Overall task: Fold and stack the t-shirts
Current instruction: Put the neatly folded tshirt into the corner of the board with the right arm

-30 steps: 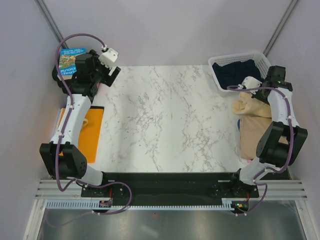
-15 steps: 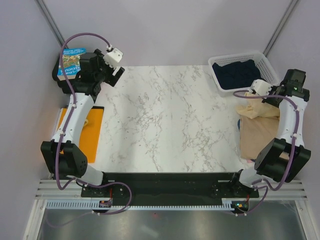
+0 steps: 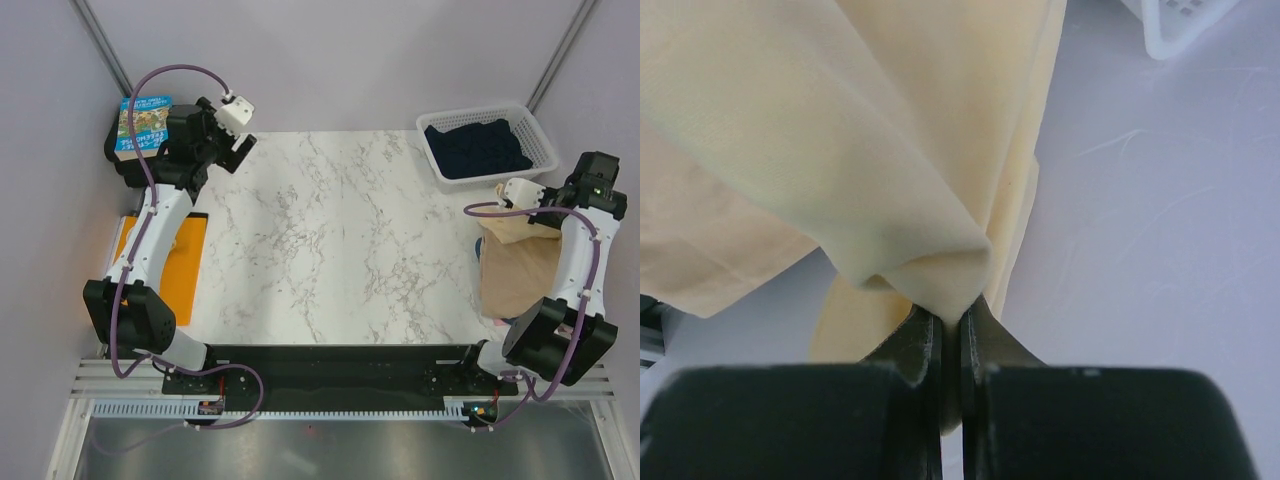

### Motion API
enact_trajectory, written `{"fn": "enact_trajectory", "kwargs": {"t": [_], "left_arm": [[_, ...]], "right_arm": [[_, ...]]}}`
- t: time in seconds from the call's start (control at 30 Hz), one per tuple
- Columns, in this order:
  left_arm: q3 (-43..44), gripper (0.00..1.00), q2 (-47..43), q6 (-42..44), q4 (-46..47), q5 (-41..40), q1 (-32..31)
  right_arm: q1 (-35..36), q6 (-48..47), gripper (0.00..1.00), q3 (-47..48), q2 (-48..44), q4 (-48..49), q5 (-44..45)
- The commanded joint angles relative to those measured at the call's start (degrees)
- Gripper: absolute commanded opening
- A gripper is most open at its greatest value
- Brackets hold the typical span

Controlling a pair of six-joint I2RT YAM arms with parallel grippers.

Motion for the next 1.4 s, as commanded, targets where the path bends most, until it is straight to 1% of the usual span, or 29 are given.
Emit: {"fn": "enact_trajectory", "kwargs": {"t": [0.0, 0.1, 0.13, 0.2, 0.27, 0.4, 0.5, 0.6, 0.7, 0.77, 0.8, 0.83, 0.87, 0.93, 1.03, 1.07, 1.2, 1.3, 1.37], "left_arm": [[2.6, 0.98, 0.1, 2.0, 0.4, -0.5, -0.5], [2.7, 0.98, 0.2, 2.3, 0.3, -0.6, -0.7], [2.7, 0.98, 0.2, 2.3, 0.3, -0.6, -0.7], [2.7, 0.98, 0.2, 2.4, 0.2, -0.7, -0.9], [2.8, 0.98, 0.2, 2.6, 0.2, -0.6, -0.9], [3.0, 0.98, 0.4, 3.0, 0.2, -0.8, -1.2], [3.6, 0.98, 0.6, 3.6, 0.0, -0.9, -1.3], [3.8, 0.98, 0.7, 4.0, 0.0, -1.1, -1.4], [3.9, 0.98, 0.7, 3.9, -0.1, -1.2, -1.5], [3.7, 0.98, 0.5, 4.0, -0.2, -1.2, -1.7], [3.7, 0.98, 0.5, 4.1, -0.3, -1.2, -1.7], [3.7, 0.98, 0.4, 4.2, -0.4, -1.3, -1.8], [3.7, 0.98, 0.4, 4.3, -0.3, -1.3, -1.8], [3.7, 0.98, 0.3, 4.4, -0.3, -1.5, -1.9], [3.6, 0.98, 0.0, 4.8, -0.3, -1.8, -1.9], [3.5, 0.98, -0.2, 4.8, -0.4, -1.8, -1.9], [3.4, 0.98, -0.5, 5.1, -0.4, -2.1, -1.9], [3.1, 0.98, -0.9, 5.0, -0.3, -2.2, -1.9], [2.7, 0.98, -1.0, 5.1, -0.3, -2.2, -1.9]], "right_arm": [[-1.9, -3.9, 0.00, 3.1, -3.3, -1.6, -1.3], [-2.6, -5.3, 0.00, 5.3, -3.1, -4.5, -2.5], [-2.7, -5.6, 0.00, 5.7, -3.1, -7.0, -2.7], [-2.8, -7.7, 0.00, 5.0, -3.9, -9.2, -3.3], [-2.8, -10.5, 0.00, 2.0, -5.4, -12.5, -4.1], [-2.8, -16.2, 0.00, -7.9, -9.3, -16.2, -2.5], [-2.8, -19.7, 0.00, -18.8, -12.9, -18.4, 1.1], [-2.8, -21.4, 0.00, -25.7, -15.9, -19.1, 3.3], [-2.8, -21.8, 0.00, -30.0, -16.8, -19.0, 4.0], [-2.8, -21.4, 0.11, -31.6, -16.8, -18.2, 4.0], [-2.8, -21.2, 0.19, -33.0, -16.8, -17.8, 4.0], [-2.8, -20.6, 0.44, -33.7, -17.0, -17.0, 4.0], [-2.7, -20.2, 0.56, -34.2, -17.1, -16.6, 4.0], [-2.7, -19.6, 0.74, -35.2, -17.4, -15.8, 3.9], [-2.8, -17.7, 0.84, -34.2, -17.8, -14.8, 2.5], [-2.8, -16.9, 0.86, -33.6, -17.7, -14.6, 1.8], [-3.0, -12.5, 0.87, -28.2, -17.9, -14.0, -1.2], [-3.3, -9.2, 0.87, -25.9, -20.1, -11.5, -2.9], [-3.8, -8.7, 0.87, -25.0, -22.2, -11.0, -3.1]]}}
